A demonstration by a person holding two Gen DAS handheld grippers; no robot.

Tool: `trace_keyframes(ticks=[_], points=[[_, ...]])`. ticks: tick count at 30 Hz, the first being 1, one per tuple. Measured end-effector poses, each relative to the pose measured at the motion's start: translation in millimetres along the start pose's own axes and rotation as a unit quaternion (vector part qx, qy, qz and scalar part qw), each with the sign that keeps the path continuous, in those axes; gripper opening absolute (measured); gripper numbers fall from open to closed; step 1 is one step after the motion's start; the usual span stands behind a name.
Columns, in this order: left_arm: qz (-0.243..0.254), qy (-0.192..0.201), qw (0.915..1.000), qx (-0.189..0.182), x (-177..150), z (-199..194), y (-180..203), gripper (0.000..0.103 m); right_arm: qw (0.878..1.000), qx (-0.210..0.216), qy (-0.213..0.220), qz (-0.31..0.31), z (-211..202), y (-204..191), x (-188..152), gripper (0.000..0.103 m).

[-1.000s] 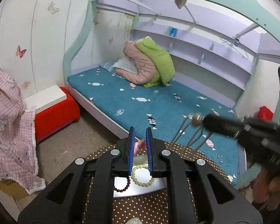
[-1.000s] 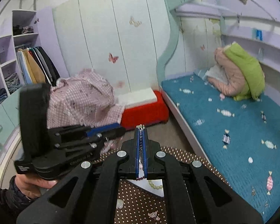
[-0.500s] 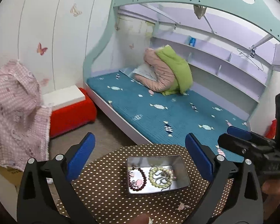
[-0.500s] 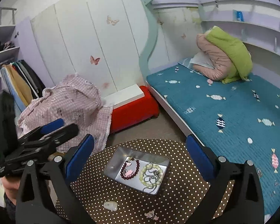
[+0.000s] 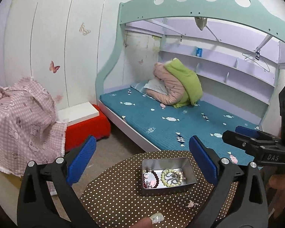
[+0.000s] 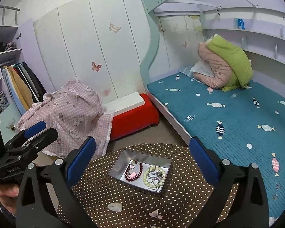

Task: Organize jewelry
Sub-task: 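Lift both tools out of the tin box and back over the table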

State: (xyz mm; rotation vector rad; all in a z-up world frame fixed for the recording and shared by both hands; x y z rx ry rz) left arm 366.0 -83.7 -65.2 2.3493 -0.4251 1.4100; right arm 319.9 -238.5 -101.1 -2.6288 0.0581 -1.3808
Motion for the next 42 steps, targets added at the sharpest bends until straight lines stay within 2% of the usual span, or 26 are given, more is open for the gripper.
trace_keyframes(ticks=[13, 24, 30, 36, 42], points=[[-0.007, 0.004, 0.9998, 0.017, -30, -33, -3, 0.098, 0.999, -0.036, 0.016, -0.009, -31, -2, -25, 0.095], [-0.019, -0.019, 0.9991, 0.032, -76, -43, -9, 0.098, 0.997, -0.067, 0.011, -0.02, -51, 0, -61, 0.095], [-0.033, -0.04, 0.9981, 0.033, -110, -43, -12, 0.098, 0.996, -0.09, -0.006, -0.015, -56, 11, -92, 0.095], [-0.044, -0.066, 0.9962, 0.036, -144, -40, -16, 0.098, 0.993, -0.107, -0.048, -0.008, -43, 25, -130, 0.095], [-0.03, -0.094, 0.9944, 0.038, -171, -33, -11, 0.098, 0.99, -0.113, -0.085, -0.004, -31, 32, -162, 0.095]])
Point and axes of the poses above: each gripper's, at about its wrist camera, not at the fingertips, and z roughly the way its jaws point, y to its right, x to its top, the point moved 10 cm from there along z, roughly the way its jaws point, and after that the axes turned 10 degrees about -x, right-handed, at the moved point
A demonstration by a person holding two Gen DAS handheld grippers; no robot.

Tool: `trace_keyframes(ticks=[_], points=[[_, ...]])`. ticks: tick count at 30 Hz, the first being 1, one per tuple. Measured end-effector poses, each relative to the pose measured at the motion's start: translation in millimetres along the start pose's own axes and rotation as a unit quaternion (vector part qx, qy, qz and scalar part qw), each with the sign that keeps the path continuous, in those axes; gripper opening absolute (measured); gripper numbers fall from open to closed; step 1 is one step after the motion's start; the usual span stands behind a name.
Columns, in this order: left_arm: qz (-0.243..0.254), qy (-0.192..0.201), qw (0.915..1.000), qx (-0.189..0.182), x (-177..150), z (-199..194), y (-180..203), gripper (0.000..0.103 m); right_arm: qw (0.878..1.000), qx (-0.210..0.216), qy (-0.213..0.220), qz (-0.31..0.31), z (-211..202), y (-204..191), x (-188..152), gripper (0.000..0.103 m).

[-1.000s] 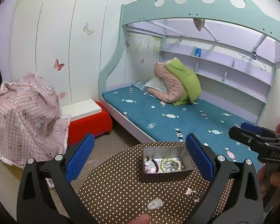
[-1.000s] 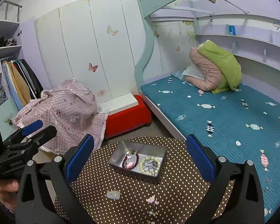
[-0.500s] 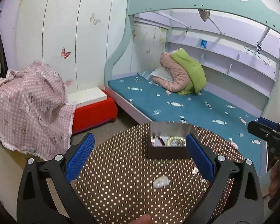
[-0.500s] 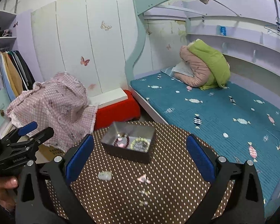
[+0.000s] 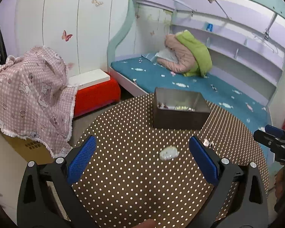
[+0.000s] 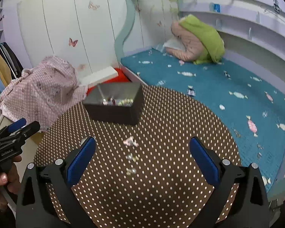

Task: Organize jewelry
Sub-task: 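Lift both tools out of the tin box and back over the table, then lower the right tool onto a pearl stud earring and close it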

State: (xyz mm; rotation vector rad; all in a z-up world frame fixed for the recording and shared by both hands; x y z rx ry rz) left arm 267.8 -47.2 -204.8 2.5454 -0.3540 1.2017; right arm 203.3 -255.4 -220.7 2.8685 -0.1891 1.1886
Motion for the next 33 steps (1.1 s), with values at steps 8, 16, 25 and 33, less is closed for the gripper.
trace_keyframes(ticks=[8, 16, 25, 33], points=[[0.018, -0.028, 0.9995, -0.004, -24, 19, 3, 0.098, 0.999, 0.001, -0.044, -0.011, 22, 0, -34, 0.095], [0.031, -0.065, 0.9974, -0.007, -42, 57, 3, 0.098, 0.995, 0.029, -0.084, -0.042, 48, -19, -60, 0.085], [0.049, -0.099, 0.9938, -0.01, -54, 104, 6, 0.098, 0.992, 0.04, -0.096, -0.069, 68, -35, -70, 0.036], [0.05, -0.109, 0.9926, -0.012, -55, 125, 3, 0.098, 0.989, 0.043, -0.086, -0.114, 65, -50, -75, 0.016]])
Point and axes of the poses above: each gripper's, at about its wrist camera, not at the fingertips, and z roughly the way its jaws point, y to its right, x to its top, the point moved 10 cm from there along z, roughly the way its jaws point, and after that the axes turned 10 degrees about -x, right-handed, at the moved point
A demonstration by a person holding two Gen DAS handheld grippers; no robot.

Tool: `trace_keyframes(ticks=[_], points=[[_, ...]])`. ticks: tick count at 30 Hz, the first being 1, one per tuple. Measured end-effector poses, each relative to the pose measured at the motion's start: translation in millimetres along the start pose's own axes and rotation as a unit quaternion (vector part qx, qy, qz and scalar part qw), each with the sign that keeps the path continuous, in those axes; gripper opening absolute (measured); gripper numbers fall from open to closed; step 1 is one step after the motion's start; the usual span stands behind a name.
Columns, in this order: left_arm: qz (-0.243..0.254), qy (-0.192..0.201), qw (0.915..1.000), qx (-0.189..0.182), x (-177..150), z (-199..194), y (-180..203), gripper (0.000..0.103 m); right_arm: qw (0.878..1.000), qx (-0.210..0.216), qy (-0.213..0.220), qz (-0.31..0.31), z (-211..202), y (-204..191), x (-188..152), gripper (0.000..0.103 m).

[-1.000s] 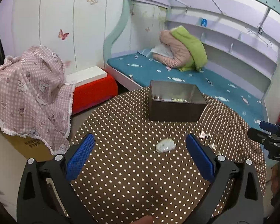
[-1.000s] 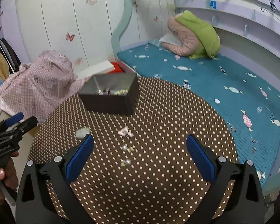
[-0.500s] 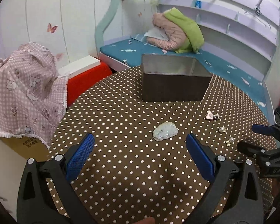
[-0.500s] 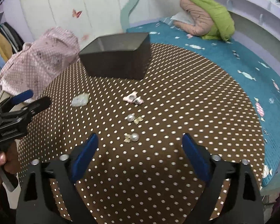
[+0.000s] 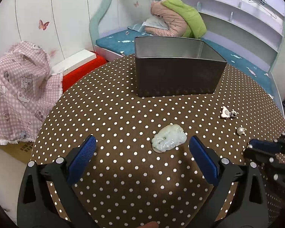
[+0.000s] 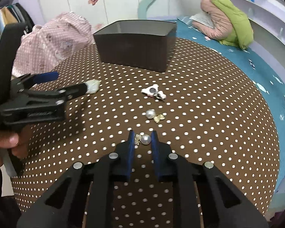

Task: Organize jewelry
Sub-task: 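Lower the right tool onto a pearl stud earring and close it, then grasp the pale jade pendant with the left tool and lift it while the right tool holds the earring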

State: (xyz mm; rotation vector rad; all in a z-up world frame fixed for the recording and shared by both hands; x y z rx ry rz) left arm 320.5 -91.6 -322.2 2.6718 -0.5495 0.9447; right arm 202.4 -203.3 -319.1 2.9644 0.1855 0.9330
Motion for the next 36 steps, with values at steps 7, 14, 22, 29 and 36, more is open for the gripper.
trace_keyframes(ticks=[7, 14, 22, 29, 36], points=[[0.011, -0.005, 0.9999, -0.005, 6, 12, 5, 0.098, 1.0, 0.01, 0.004, 0.014, -3, 5, -1, 0.013], [0.031, -0.029, 0.999, -0.013, 10, 31, 15, 0.096, 0.999, 0.02, 0.01, 0.033, -10, 8, 4, 0.013], [0.033, -0.036, 0.9975, -0.051, 4, 27, 29, 0.041, 0.998, 0.027, 0.015, 0.046, -15, 12, 8, 0.013], [0.024, -0.036, 0.9959, -0.08, -12, 8, 33, 0.032, 0.998, 0.03, 0.023, 0.049, -21, 13, 12, 0.013], [0.027, -0.026, 0.9961, -0.08, -14, -10, 32, 0.011, 0.998, 0.029, 0.028, 0.048, -25, 16, 16, 0.013]])
Point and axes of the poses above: each gripper's, at about its wrist camera, not at the fingertips, and z roughly the way its jaws point, y to its right, x to its top, the point moved 10 cm from there along z, roughly the way its jaws point, and after that the axes turned 10 degrees about -x, right-handed, at the moved point
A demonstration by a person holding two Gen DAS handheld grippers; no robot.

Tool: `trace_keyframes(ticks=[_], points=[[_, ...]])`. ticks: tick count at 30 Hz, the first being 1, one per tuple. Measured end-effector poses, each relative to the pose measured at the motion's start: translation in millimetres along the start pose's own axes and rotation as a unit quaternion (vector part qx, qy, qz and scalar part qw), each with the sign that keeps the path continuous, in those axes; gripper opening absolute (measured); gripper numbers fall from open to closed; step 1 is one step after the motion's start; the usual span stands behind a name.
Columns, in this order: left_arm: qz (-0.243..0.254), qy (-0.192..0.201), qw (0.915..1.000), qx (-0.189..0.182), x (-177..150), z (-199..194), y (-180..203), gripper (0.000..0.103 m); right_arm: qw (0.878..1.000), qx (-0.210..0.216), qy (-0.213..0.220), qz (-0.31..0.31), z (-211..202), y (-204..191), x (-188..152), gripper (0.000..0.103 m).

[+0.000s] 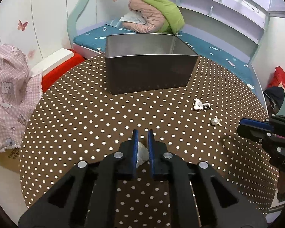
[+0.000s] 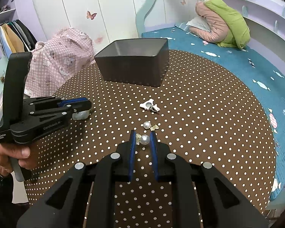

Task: Organize jewelry
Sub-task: 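Grasp the pale jade pendant with the left tool and lift it while the right tool holds the earring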

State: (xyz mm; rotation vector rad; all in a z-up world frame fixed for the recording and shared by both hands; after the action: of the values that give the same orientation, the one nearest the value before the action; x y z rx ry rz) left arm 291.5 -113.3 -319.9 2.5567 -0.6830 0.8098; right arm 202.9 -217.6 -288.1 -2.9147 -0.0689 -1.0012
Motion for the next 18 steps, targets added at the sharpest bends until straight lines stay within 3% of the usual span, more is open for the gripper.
trace_keyframes(ticks=[2, 5, 6, 10, 12, 15, 16, 17, 18], points=[[0.001, 0.005, 1.0, 0.001, -1, -5, -1, 0.016, 1.0, 0.001, 0.0, 0.0, -1, 0, -1, 0.013], [0.017, 0.01, 0.9997, 0.01, -6, -14, -1, 0.08, 1.0, 0.001, -0.002, 0.0, -1, 1, -2, 0.013], [0.024, 0.014, 0.9995, 0.016, -6, -16, -2, 0.083, 1.0, 0.001, -0.002, 0.0, -1, 1, -2, 0.013], [0.031, -0.005, 0.9994, 0.013, -16, -11, -5, 0.081, 1.0, 0.001, -0.002, -0.001, 0, 0, -2, 0.013], [0.024, -0.012, 0.9996, 0.007, -17, -2, -10, 0.066, 1.0, 0.001, -0.002, -0.002, 1, -1, -2, 0.013], [0.03, -0.011, 0.9994, 0.012, -17, 6, -13, 0.063, 1.0, 0.001, -0.002, -0.003, 0, -2, -1, 0.013], [0.032, -0.011, 0.9994, 0.009, -16, 6, -11, 0.059, 1.0, 0.001, -0.003, -0.003, 0, -2, -1, 0.013], [0.032, -0.011, 0.9994, 0.006, -15, 7, -8, 0.043, 1.0, 0.0, -0.003, -0.003, 0, -2, -2, 0.013], [0.031, -0.012, 0.9994, 0.002, -13, 7, -8, 0.036, 1.0, 0.0, -0.004, -0.002, 1, -2, -2, 0.013]])
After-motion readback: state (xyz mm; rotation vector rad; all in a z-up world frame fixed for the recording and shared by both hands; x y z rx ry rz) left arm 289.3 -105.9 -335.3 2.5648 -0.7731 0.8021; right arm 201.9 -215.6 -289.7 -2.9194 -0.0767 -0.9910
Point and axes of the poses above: each gripper's, at about its wrist camera, not at the fingertips, and z roughly the way its jaws point, y to its right, x to its top, the point moved 10 cm from there along z, roughly the way its jaws point, and after that the axes turned 10 degrees about -x, right-handed, at the moved point
